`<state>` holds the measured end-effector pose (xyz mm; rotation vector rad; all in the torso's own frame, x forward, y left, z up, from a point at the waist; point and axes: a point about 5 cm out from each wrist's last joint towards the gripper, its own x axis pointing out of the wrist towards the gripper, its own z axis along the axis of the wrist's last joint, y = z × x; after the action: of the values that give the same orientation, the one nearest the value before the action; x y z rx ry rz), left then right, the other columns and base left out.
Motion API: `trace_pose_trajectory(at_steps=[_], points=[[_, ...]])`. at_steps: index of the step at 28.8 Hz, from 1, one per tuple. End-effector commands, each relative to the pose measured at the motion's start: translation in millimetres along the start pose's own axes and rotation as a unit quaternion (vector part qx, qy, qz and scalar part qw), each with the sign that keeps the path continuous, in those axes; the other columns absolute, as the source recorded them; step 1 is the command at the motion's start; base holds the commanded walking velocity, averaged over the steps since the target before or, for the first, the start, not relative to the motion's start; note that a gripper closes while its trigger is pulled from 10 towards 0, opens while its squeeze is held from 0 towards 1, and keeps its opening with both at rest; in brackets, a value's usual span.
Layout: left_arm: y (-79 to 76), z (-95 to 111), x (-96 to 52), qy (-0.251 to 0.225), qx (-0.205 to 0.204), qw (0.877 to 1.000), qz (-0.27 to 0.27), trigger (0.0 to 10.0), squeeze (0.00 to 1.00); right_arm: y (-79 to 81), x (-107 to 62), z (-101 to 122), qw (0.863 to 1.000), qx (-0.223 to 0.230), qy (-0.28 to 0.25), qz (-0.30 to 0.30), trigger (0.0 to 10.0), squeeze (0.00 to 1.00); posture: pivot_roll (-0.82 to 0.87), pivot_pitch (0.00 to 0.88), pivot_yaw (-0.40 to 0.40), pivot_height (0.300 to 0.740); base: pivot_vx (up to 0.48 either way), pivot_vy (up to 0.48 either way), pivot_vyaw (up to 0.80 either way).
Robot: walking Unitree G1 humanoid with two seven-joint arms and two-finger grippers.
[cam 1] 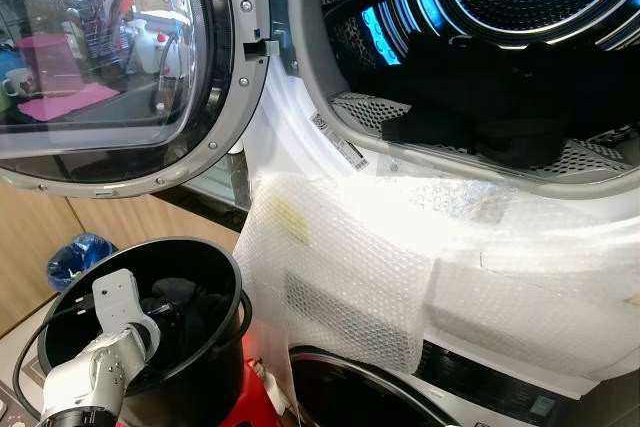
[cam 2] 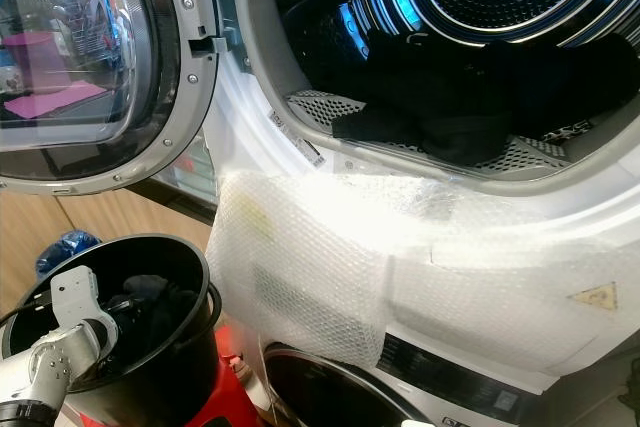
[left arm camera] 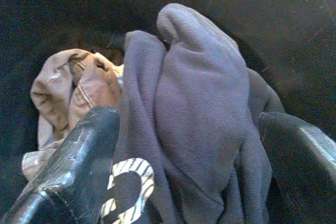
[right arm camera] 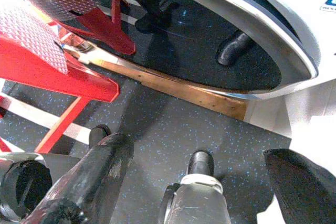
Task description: Clothes washing
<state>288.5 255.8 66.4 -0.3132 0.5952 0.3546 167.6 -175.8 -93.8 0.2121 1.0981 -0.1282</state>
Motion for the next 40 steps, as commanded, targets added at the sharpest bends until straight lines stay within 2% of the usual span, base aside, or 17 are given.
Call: trace_pose_trajectory(at_steps=[1,4,8,15,25,26,32,40], points=[[1.8,2,0.5,0.002,-0.007,1.000,0.005,10.0,0.00,0.3,0.0,-2,1.000,0.006,0.004,0.000,10.0,0.00,0.04,0.000,0.050,0.740,0.000,0.000,0.00],[-0.5,-2,2.9,0.031,-0.063,0.997,0.014,10.0,0.00,0.8,0.1,-1,1.000,0.006,0.005,0.002,10.0,0.00,0.03,0.000,0.050,0.740,0.000,0.000,0.00],[-0.7,-3,4.3,0.034,-0.072,0.997,0.024,10.0,0.00,0.5,0.1,1,1.000,0.008,0.002,0.003,10.0,0.00,0.03,0.000,0.057,0.740,0.000,0.000,0.00],[-15.1,-2,8.4,0.055,-0.105,0.993,0.007,10.0,0.00,1.6,0.3,1,1.000,0.009,0.002,0.004,10.0,0.00,0.03,0.000,0.061,0.740,0.000,0.000,0.00],[-20.3,-14,12.0,0.099,-0.082,0.992,0.000,10.0,0.00,2.9,0.4,0,1.000,0.006,0.007,0.005,10.0,0.00,0.02,0.000,0.080,0.740,0.000,0.000,0.00],[-21.4,-15,12.5,0.105,-0.070,0.992,0.000,10.0,0.00,3.6,0.5,1,1.000,0.007,0.007,0.006,10.0,0.00,0.01,0.000,0.083,0.740,0.000,0.000,0.00],[-20.6,-15,13.3,0.103,-0.044,0.994,0.008,10.0,0.00,5.9,0.8,2,1.000,0.010,0.006,0.008,10.0,0.00,0.01,0.000,0.084,0.740,0.000,0.000,0.00],[-17.3,-7,17.8,0.109,-0.062,0.992,0.016,10.0,0.00,0.9,0.7,11,1.000,0.019,0.000,0.002,10.0,0.00,0.04,0.000,0.065,0.740,0.000,0.000,0.00]])
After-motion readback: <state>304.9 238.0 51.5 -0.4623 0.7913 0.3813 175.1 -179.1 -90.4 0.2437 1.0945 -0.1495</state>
